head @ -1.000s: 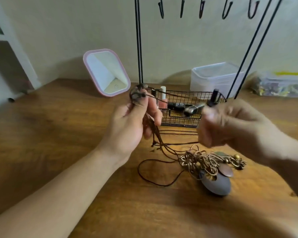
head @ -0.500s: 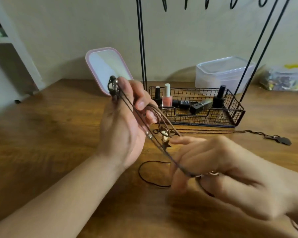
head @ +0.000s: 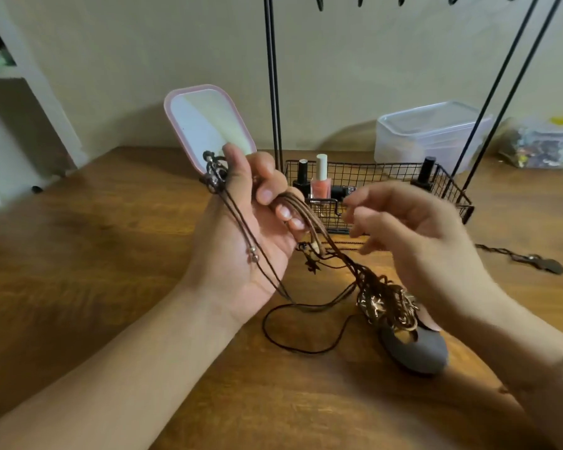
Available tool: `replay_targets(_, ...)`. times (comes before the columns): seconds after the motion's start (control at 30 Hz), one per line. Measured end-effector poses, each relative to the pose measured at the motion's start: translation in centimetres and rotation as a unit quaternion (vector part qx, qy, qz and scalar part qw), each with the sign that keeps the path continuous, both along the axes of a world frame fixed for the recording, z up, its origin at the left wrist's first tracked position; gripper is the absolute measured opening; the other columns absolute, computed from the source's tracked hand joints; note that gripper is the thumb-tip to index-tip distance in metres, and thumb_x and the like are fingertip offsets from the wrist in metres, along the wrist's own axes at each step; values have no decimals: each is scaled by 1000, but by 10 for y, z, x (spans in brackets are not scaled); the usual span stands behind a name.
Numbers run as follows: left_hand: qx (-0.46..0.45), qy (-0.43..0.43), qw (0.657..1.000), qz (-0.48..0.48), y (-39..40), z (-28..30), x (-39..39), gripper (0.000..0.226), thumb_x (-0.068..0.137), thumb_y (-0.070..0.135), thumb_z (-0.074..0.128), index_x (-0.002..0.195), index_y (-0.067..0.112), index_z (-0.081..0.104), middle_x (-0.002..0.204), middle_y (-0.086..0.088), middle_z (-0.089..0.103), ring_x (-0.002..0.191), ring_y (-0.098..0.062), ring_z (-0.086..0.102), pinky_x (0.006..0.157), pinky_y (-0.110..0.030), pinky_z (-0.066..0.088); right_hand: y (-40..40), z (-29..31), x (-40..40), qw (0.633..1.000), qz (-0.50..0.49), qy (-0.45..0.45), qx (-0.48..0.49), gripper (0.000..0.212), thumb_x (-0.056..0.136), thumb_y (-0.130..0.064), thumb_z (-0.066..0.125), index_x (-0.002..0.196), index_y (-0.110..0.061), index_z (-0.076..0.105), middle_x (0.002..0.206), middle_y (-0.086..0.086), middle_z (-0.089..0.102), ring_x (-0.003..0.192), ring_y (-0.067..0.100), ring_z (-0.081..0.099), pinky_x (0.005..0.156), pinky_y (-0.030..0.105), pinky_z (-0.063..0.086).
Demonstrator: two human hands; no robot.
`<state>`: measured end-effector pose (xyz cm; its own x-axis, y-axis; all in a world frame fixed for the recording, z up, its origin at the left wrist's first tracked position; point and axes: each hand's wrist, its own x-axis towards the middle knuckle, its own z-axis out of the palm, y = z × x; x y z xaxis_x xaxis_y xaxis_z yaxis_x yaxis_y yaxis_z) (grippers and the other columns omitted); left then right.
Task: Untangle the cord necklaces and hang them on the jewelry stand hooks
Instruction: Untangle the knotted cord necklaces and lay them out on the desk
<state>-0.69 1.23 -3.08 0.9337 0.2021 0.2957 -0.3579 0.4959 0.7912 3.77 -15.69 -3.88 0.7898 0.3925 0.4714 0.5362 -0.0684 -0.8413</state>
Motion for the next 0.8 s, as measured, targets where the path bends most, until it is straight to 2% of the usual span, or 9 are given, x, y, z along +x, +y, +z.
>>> replay_targets(0.1,38,-12,999,-2,3,-3,-1,31,74,62,49,71,31,53,58,16,53,57,0,49,56,-18,44,2,-11,5,996,56,42,-47,13,97,-26,59,96,-26,72,92,-4,71,88,11,65,77,31,51)
replay_targets(0.17,54,-4,999,2,5,-6,0,30,73,62,50,72,32,54,60,16,54,60,0,50,61,-19,42,5,-14,5,990,111,71,-45,17,95,-23,57,100,-21,73,94,-2,72,90,9,66,80,21,49)
replay_targets(0.3,57,2,998,-7,4,-3,-4,29,74,60,48,71,31,54,60,16,54,60,-1,51,62,-22,41,5,-13,6,968,215,125,-37,25,90,-18,53,101,-5,71,102,13,73,103,28,66,98,31,50)
replay_targets(0.4,29,-1,999,-19,3,0,-6,31,83,56,46,75,27,52,64,13,47,63,-4,45,64,-21,40,-1,-10,6,959,246,135,-43,23,89,-16,55,97,-2,72,97,13,73,95,20,67,89,28,50)
replay_targets(0.5,-41,-8,998,-56,1,1,-5,41,100,52,32,78,21,50,70,7,34,66,-9,37,62,-20,37,-1,-9,3,975,198,77,-62,12,85,-23,67,89,-14,73,89,10,70,79,28,63,75,45,51)
replay_targets(0.6,-27,-22,998,-59,0,1,-6,42,100,51,29,79,21,50,72,5,34,70,-12,37,65,-23,38,1,-9,0,983,157,2,-95,11,83,-38,71,84,-27,72,81,0,68,67,42,56,60,57,49)
replay_targets(0.67,-20,-39,997,-65,0,2,-7,42,100,49,30,80,18,50,72,4,35,68,-13,39,65,-24,42,1,-5,0,984,156,-3,-87,19,80,-44,74,89,-27,74,81,-4,69,64,32,56,58,45,51)
replay_targets(0.73,-17,-50,996,-78,-2,3,-8,42,100,47,30,80,16,50,72,3,35,66,-12,40,62,-23,46,0,-4,0,985,140,-18,-96,26,77,-45,76,90,-23,75,74,-10,65,63,4,51,59,20,43)
replay_targets(0.8,-7,-61,995,-85,-3,3,-8,41,99,46,30,82,15,50,73,2,35,63,-12,43,64,-25,49,-1,-3,1,984,116,-59,-119,23,79,-41,77,90,-21,76,70,-10,64,62,2,51,59,11,38)
